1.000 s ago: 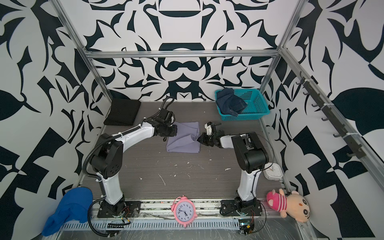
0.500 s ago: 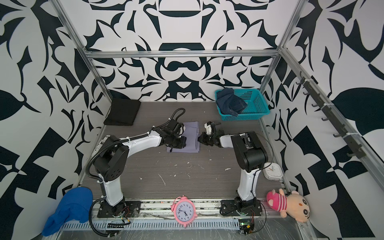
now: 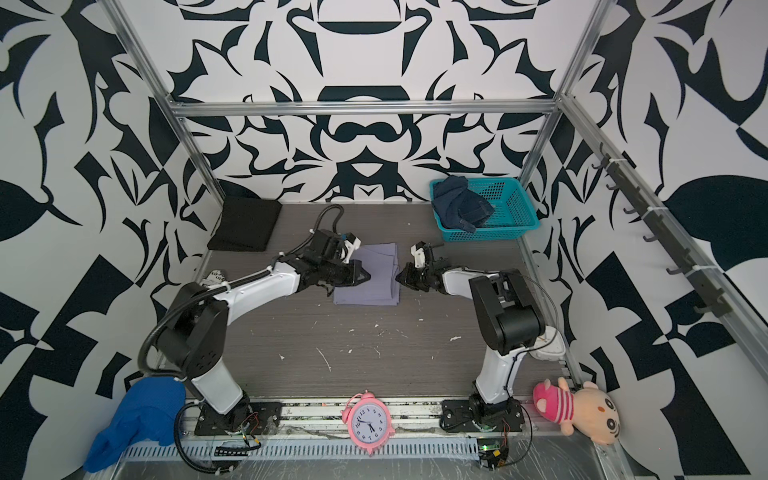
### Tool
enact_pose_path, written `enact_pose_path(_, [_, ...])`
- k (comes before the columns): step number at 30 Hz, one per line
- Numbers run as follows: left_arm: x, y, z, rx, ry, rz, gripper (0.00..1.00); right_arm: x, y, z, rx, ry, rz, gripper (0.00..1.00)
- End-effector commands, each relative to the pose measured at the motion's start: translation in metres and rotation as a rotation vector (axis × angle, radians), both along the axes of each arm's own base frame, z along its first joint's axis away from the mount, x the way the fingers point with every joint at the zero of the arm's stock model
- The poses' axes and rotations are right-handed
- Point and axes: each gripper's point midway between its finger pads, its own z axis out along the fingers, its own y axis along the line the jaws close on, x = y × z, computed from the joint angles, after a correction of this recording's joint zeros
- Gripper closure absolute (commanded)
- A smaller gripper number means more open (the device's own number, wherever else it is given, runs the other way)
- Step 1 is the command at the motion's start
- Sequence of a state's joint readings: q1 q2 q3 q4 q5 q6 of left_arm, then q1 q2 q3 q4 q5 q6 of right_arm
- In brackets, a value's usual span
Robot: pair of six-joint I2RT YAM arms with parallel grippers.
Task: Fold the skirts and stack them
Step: 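Open both grippers and draw them back from the folded lavender skirt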
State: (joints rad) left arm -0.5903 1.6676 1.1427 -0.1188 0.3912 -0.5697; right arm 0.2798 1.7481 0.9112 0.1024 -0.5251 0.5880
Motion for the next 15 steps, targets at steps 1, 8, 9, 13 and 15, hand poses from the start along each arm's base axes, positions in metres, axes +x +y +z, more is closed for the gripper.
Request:
enact_pose_path(1, [0.007,0.025,0.010,-0.010,-0.045,0.068,0.92,-0.008,0.015,0.052,0.020,-0.103,0.051,0.85])
enact_pose_path(8, [-0.001,0.049,-0.054,0.052,0.075,0.144,0.99,-0.050,0.090,0.063,0.034,-0.095,0.294,0.85])
enact_pose_path(9, [-0.003,0.050,-0.064,0.050,0.090,0.159,1.00,-0.053,0.098,0.058,0.037,-0.087,0.313,0.85])
enact_pose_path(13, [-0.010,0.059,-0.098,0.065,0.140,0.214,1.00,-0.056,0.105,0.019,0.011,-0.021,0.317,0.86])
enact_pose_path(15, [-0.014,0.064,-0.110,0.084,0.150,0.228,1.00,-0.057,0.097,-0.002,-0.030,-0.004,0.294,0.86])
